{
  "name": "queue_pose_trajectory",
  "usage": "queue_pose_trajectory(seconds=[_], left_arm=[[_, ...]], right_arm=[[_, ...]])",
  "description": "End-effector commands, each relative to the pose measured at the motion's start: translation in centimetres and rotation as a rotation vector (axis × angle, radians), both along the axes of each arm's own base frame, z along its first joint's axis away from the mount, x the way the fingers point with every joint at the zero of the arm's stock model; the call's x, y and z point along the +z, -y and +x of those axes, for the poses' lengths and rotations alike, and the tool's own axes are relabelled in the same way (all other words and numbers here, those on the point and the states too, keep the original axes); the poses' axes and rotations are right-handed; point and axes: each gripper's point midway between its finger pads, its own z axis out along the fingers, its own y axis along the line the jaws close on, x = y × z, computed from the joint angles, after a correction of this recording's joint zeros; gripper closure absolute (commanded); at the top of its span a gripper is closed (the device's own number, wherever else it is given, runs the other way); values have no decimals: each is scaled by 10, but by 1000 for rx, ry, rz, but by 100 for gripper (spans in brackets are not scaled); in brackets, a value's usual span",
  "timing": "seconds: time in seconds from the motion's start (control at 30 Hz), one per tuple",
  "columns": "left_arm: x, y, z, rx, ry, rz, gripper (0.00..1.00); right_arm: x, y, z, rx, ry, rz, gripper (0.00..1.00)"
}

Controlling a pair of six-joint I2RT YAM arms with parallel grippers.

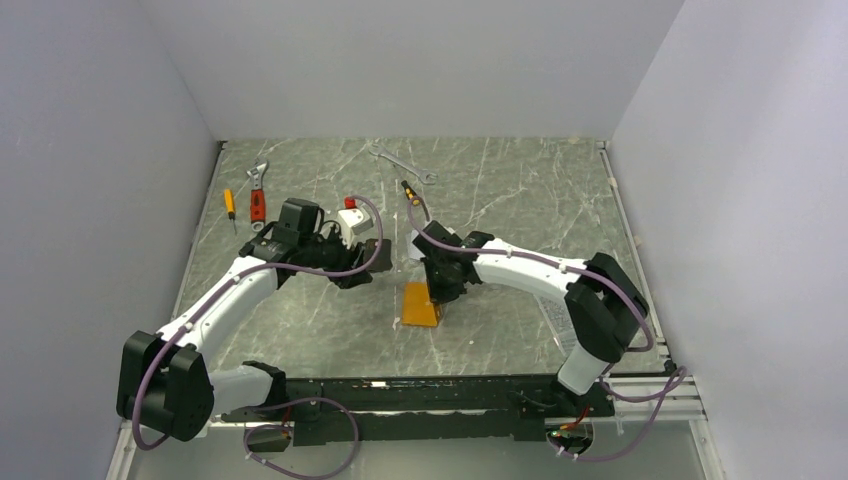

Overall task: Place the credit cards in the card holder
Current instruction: Open the card holder at the center of the board.

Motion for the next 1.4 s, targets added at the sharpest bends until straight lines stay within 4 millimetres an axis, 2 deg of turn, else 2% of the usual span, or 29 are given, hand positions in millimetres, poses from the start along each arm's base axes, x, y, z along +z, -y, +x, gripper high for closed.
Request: queue_pose_trajectory(seconds=[0.0, 0.23, 0.47, 0.63, 0.67, 0.73, 0.9, 1.1, 1.2, 1.37], left_arm=[[11, 2, 4, -20, 51, 6, 47], [12, 4, 5, -33, 59, 17, 47], [15, 14, 2, -70, 76, 30, 46], [5, 38, -9, -138, 101, 69, 44], [2, 44, -13, -160, 107, 77, 41], [-7, 57, -21, -211, 121, 98, 25], [-26, 76, -29, -285, 154, 190, 23], [-41, 92, -17, -127, 146, 270, 23], [-51, 109, -16, -119, 170, 312, 22], [-62, 140, -28, -152, 157, 323, 18]], right_arm=[[19, 15, 7, -33, 52, -2, 100], [13, 24, 6, -54, 44, -7, 100], [-4, 35, -3, -74, 19, -11, 100], [-18, 39, -8, -104, 10, 3, 100], [-21, 41, -9, -116, 7, 7, 100], [-26, 45, -11, -140, 3, 18, 100], [-41, 54, -13, -202, -24, 78, 100], [-50, 53, -13, -223, -47, 168, 100], [-57, 51, -14, -234, -64, 204, 100], [-71, 55, -20, -259, -95, 230, 100]])
